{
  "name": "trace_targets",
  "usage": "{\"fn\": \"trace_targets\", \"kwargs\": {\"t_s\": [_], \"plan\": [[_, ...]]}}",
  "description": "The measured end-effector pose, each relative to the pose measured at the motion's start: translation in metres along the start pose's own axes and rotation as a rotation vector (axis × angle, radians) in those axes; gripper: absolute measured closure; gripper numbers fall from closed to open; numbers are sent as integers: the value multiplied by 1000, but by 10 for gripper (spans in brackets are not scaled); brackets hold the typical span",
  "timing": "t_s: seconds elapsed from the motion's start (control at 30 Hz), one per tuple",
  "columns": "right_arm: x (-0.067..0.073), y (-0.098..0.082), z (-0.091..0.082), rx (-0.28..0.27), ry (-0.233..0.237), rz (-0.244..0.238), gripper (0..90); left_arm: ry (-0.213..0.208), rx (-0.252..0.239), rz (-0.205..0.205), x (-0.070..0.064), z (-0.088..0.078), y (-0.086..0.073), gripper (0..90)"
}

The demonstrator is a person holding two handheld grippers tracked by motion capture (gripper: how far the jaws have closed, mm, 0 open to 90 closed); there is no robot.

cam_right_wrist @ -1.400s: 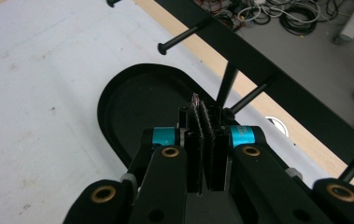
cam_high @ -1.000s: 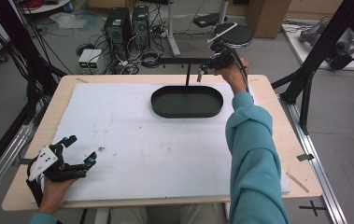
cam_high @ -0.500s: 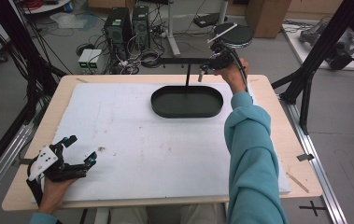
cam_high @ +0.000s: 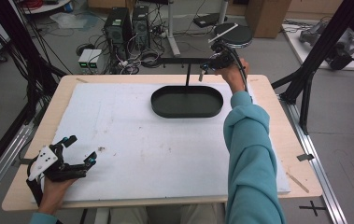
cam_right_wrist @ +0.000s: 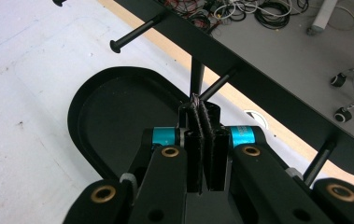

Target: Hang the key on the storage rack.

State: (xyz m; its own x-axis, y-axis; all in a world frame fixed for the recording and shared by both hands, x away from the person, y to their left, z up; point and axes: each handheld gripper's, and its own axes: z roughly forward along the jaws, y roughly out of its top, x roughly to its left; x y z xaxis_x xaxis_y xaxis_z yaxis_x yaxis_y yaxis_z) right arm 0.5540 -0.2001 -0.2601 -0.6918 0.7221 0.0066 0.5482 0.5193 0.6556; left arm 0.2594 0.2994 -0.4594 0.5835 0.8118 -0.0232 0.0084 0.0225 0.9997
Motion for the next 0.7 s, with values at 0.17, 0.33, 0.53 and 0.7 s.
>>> {"fn": "trace_targets", "kwargs": {"t_s": [0.17, 0.33, 0.53, 0.7], "plan": [[-4, 0, 2, -29, 8, -11, 888, -2, -1, 2, 0, 0, 0, 17], [-8, -1, 3, -40, 11, -4, 883, -2, -3, 0, 0, 0, 0, 17], [-11, -2, 6, -50, 9, -15, 870, -2, -2, 0, 0, 0, 0, 17], [-13, -4, 5, -38, 11, -10, 848, 0, -3, -3, 0, 0, 0, 17]]}}
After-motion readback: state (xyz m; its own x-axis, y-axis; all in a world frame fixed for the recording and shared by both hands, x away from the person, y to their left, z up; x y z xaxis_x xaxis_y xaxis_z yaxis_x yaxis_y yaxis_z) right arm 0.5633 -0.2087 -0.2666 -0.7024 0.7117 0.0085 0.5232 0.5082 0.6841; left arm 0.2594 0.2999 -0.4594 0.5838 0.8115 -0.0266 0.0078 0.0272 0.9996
